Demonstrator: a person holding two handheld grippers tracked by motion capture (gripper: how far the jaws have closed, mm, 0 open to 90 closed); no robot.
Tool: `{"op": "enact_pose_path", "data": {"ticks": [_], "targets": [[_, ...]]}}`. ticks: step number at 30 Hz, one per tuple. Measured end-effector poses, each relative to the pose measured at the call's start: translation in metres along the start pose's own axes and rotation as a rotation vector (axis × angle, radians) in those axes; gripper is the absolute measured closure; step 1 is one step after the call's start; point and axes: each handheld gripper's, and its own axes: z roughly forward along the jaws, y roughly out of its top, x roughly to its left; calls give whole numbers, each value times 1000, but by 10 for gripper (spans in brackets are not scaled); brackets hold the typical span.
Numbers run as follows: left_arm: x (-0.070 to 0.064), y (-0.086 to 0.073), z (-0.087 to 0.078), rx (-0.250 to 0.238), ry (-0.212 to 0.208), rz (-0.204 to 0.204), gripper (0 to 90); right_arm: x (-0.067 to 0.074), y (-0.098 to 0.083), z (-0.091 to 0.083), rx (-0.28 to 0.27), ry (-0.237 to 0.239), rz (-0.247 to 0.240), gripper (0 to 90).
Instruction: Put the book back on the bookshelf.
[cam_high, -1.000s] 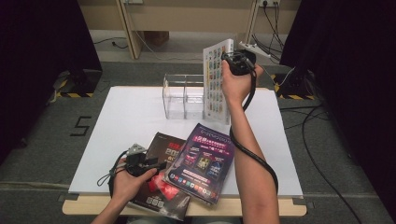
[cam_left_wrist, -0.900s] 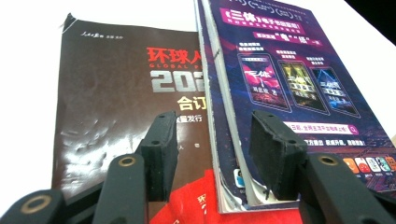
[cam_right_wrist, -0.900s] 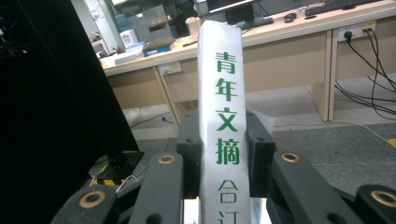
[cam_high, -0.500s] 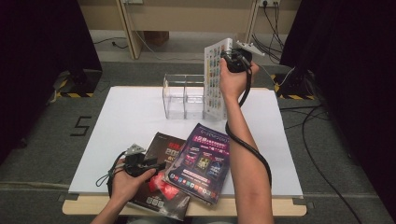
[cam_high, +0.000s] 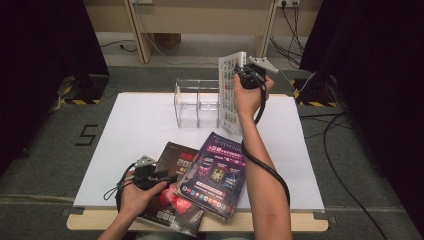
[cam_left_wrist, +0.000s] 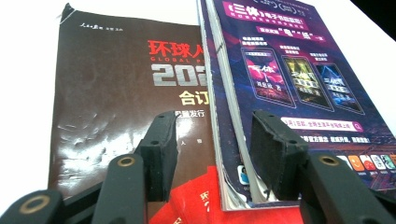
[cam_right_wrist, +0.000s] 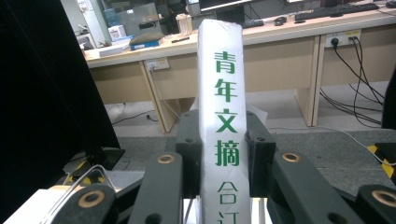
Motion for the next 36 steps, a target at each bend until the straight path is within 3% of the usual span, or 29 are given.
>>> {"op": "enact_pose_path", "data": {"ticks": [6, 12, 15, 20, 23, 29, 36], "targets": [[0, -3, 2, 8, 0, 2, 502, 3, -9, -21, 42, 26, -51, 726], [-2, -4, 2, 10, -2, 6, 500, -2, -26, -52, 92, 46, -60, 717], [-2, -3, 2, 10, -2, 6, 499, -5, -28, -65, 112, 65, -37, 706], [-3, -4, 2, 9, -5, 6, 499, -9, -31, -82, 192, 92, -4, 647], [-3, -4, 2, 10, -8, 4, 498, -10, -33, -90, 210, 84, -13, 635], [-3, -3, 1, 6, -11, 1, 496, -13, -32, -94, 218, 70, -38, 599], [-2, -4, 1, 7, -9, -3, 494, -16, -29, -84, 208, 69, -54, 513]]}}
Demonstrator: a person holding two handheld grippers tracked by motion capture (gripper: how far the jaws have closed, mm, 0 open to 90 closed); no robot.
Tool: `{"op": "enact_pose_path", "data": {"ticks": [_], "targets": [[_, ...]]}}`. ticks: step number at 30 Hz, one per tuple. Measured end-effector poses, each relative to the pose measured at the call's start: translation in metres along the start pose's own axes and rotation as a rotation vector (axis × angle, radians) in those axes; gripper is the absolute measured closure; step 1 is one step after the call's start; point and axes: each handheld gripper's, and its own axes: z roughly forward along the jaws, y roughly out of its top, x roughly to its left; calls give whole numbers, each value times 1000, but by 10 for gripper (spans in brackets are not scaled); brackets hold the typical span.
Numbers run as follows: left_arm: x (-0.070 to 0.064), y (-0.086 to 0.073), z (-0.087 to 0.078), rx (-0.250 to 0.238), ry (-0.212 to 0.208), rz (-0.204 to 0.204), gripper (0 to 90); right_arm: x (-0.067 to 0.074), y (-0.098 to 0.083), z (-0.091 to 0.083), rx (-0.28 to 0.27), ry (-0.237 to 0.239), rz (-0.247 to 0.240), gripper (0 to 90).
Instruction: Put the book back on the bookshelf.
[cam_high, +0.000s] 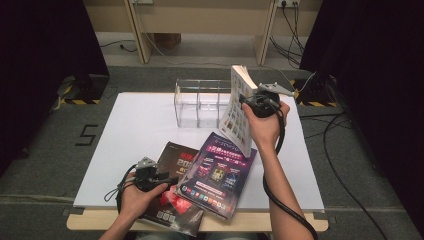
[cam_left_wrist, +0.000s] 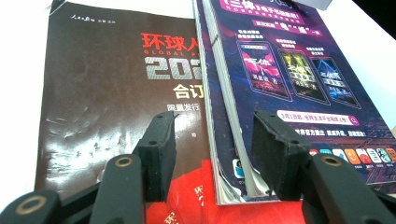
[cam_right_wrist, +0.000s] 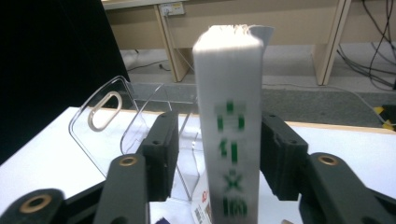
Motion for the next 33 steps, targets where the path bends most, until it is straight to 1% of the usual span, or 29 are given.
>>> {"op": "enact_pose_path", "data": {"ticks": [2, 5, 7, 10, 13, 14, 16, 17, 20, 22, 24, 26, 31, 33], "targets": [[0, 0, 0, 1, -3, 0, 495, -1, 4, 3, 6, 4, 14, 477], [1, 0, -1, 2, -2, -1, 494, -1, 7, 7, 8, -4, 32, 474], [1, 0, -1, 1, -3, 2, 494, -1, 7, 9, 9, -25, 20, 457], [1, 0, -1, 2, -3, 3, 494, 0, 7, 9, 6, -50, 8, 473], [1, 0, -1, 1, -6, 0, 495, 1, 7, 10, 24, -60, 15, 540], [1, 0, -1, 2, -7, -1, 495, 1, 7, 11, 25, -57, 26, 626], [1, 0, -1, 2, -9, -3, 495, 1, 8, 11, 35, -56, 16, 660], [1, 0, -1, 3, -10, -4, 495, 1, 9, 12, 32, -54, 23, 683], [1, 0, -1, 3, -11, -4, 495, 0, 13, 13, 41, -67, 21, 692], [1, 0, 0, 3, -12, -4, 495, 1, 14, 15, 47, -74, 21, 714], [1, 0, 0, 3, -14, -3, 495, 2, 14, 16, 44, -96, -1, 735], [1, 0, 0, 3, -14, -2, 494, 2, 13, 16, 39, -110, -10, 742], [2, 0, 0, 6, -17, -1, 495, 1, 12, 13, 17, -100, -1, 745], [2, 0, -1, 3, -19, 0, 496, 2, 13, 11, -6, -102, 5, 745]]}}
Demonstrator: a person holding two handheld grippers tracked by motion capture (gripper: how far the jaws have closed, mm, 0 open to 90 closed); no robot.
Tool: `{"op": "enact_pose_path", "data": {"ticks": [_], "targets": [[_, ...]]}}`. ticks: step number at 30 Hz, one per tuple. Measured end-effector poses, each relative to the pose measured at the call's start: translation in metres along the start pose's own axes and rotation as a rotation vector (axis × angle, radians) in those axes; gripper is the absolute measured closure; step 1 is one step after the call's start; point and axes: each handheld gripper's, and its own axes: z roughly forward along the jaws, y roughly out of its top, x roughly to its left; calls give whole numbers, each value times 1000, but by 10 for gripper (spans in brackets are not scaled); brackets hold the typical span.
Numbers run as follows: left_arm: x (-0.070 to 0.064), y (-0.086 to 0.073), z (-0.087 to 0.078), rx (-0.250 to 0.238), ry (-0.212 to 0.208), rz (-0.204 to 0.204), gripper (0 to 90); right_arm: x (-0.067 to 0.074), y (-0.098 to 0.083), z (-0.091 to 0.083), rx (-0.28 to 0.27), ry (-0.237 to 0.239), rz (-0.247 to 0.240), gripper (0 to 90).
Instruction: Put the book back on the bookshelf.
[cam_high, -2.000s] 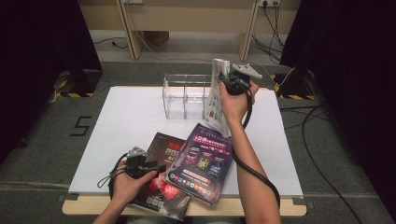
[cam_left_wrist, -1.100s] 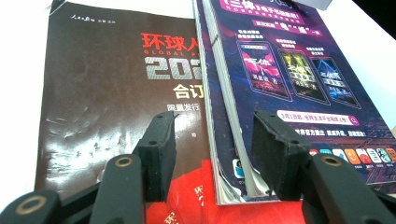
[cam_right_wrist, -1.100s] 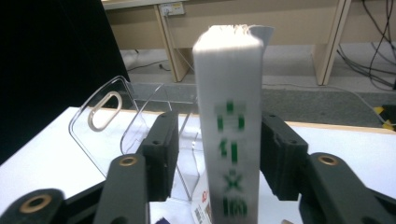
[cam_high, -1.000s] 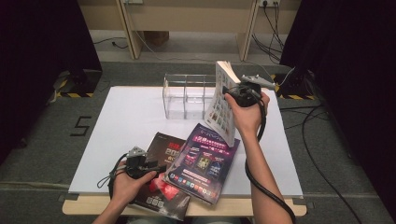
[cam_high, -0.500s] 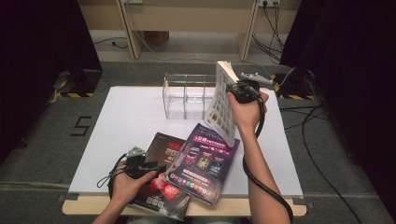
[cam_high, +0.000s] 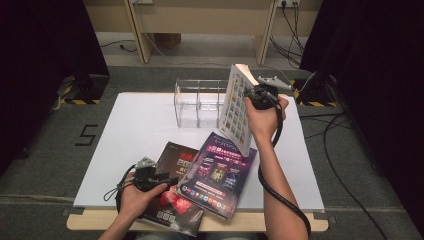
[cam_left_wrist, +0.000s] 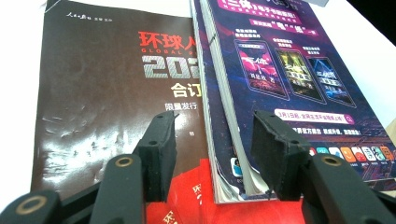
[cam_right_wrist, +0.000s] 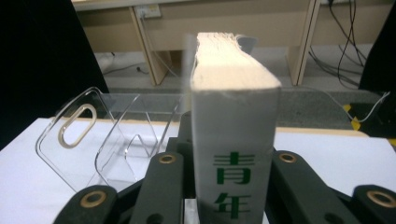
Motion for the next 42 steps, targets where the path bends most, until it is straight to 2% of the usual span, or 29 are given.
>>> {"op": "enact_pose_path", "data": {"ticks": [12, 16, 28, 36, 42], "targets": [[0, 0, -1, -8, 0, 1, 495, 9, 11, 1, -82, -10, -3, 746], [1, 1, -2, -11, 1, 0, 493, 11, 16, 9, -98, -14, 19, 746], [4, 0, -2, -8, 3, -6, 489, 24, 29, 34, -125, -9, 26, 745], [6, -1, -2, -6, 2, -8, 487, 25, 30, 51, -129, -11, 39, 745], [7, -2, -1, 0, 2, -7, 484, 25, 21, 64, -135, -21, 28, 745]]}}
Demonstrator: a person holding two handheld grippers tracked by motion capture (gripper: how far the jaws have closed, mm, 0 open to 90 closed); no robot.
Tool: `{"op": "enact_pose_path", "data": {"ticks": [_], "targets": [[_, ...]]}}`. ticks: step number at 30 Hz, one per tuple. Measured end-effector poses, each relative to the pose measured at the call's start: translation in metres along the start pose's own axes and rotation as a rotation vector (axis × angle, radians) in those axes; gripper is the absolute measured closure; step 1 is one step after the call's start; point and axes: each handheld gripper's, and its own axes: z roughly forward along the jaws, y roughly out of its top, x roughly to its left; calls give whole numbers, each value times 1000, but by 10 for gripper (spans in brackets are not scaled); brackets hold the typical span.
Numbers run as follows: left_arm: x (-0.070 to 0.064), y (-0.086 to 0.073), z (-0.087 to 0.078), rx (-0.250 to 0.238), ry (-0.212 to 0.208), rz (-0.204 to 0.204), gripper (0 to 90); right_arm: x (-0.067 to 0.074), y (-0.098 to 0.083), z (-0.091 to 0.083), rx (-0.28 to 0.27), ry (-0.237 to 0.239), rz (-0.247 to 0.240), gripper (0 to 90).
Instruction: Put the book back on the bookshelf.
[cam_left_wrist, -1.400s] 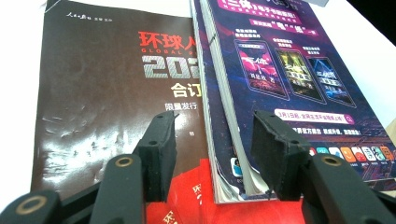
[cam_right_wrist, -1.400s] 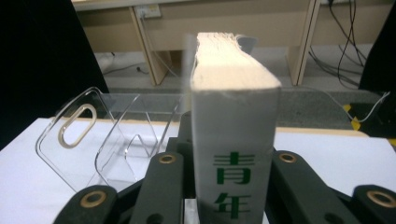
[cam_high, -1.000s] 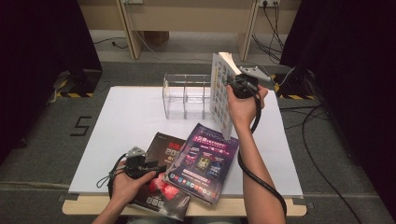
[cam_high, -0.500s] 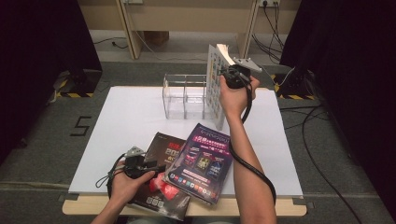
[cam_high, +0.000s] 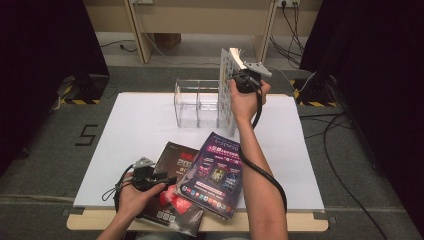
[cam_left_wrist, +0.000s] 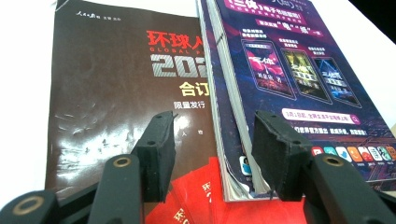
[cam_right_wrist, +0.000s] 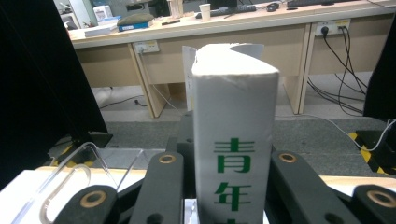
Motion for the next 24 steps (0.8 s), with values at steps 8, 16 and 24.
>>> {"op": "enact_pose_path", "data": {"ticks": [8, 16, 24], "targets": [[-1, -1, 1, 2, -1, 0, 482, -1, -17, -8, -25, -19, -68, 741], [-3, -1, 2, 6, 0, 3, 478, -11, -27, -27, 25, -14, -98, 724], [-3, -1, 2, 4, -1, 2, 476, -16, -16, -31, 68, 24, -65, 672]]}}
